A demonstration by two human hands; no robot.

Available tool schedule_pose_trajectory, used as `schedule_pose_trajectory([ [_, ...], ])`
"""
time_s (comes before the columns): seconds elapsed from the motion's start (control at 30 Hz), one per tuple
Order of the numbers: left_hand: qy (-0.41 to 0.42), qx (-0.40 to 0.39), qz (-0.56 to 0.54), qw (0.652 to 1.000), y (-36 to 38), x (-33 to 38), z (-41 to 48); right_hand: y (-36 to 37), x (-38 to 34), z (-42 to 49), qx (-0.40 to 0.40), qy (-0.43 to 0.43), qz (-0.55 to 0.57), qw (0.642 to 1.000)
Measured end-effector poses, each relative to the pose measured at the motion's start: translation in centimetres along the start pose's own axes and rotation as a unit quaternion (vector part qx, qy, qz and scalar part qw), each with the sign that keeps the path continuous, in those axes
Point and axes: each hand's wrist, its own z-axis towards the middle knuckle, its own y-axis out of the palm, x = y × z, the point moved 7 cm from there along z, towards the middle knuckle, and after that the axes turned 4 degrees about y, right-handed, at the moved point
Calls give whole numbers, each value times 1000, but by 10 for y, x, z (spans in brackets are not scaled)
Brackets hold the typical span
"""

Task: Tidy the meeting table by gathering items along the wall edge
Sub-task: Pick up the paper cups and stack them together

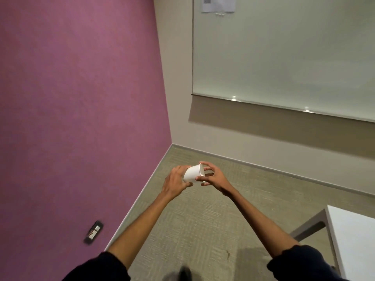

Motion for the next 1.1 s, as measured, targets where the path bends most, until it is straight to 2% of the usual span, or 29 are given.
schedule_pose_trajectory([
  [0.2, 31, -39, -20, 999, 15, 9, 84, -42, 4, 50, 66, 13, 46, 997],
  [0.5, 54, -112, -25, 992, 79, 44, 205, -138, 32, 119, 130, 53, 106, 984],
  [0.83, 102, -141, -27, 984, 153, 146, 392, -327, 20, 219, 200, 52, 106, 973],
  [1.1, 168, -187, -15, 968, 228, 248, 483, -467, 29, 225, 297, 66, 131, 944],
])
